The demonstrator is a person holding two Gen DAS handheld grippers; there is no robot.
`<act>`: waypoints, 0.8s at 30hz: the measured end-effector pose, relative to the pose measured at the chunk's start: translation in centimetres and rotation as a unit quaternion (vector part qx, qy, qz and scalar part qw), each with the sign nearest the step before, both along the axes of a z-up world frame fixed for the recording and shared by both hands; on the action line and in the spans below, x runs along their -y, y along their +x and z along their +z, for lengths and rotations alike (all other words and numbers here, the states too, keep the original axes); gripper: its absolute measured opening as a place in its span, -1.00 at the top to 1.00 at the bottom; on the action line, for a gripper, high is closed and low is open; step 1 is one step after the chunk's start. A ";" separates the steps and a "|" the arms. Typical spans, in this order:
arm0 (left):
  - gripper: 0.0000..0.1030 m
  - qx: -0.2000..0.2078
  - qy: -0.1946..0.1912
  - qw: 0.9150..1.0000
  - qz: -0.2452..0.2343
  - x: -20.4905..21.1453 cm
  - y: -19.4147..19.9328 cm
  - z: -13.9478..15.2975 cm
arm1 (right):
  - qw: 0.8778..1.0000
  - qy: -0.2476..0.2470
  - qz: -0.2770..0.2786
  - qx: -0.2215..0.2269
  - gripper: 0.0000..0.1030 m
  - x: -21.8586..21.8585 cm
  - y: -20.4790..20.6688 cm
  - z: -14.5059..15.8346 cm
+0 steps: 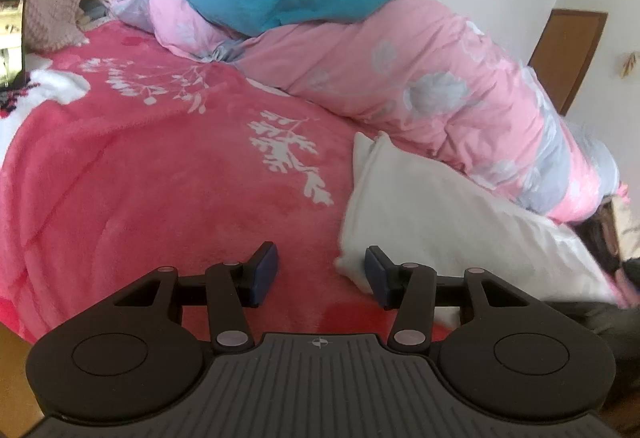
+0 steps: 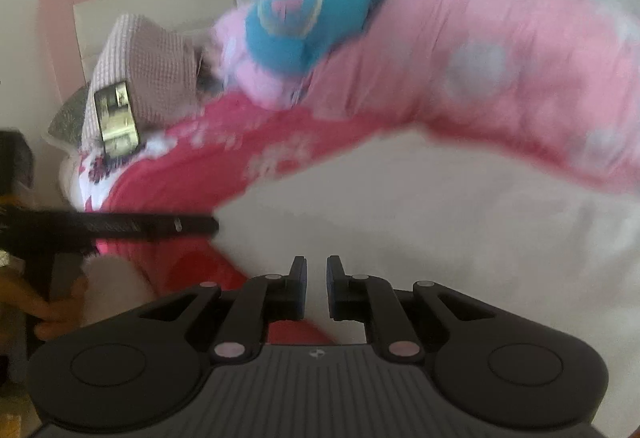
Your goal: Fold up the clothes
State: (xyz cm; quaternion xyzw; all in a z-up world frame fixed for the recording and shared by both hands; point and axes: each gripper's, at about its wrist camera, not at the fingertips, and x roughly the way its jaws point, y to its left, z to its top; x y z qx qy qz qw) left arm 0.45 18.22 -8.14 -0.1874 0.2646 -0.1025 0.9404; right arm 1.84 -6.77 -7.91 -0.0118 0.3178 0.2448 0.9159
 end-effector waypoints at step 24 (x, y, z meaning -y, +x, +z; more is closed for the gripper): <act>0.06 0.006 -0.125 0.992 0.020 -3.0 -0.2 -1.7 | 0.996 0.016 0.066 0.054 0.82 -6.7 1.9 -1.6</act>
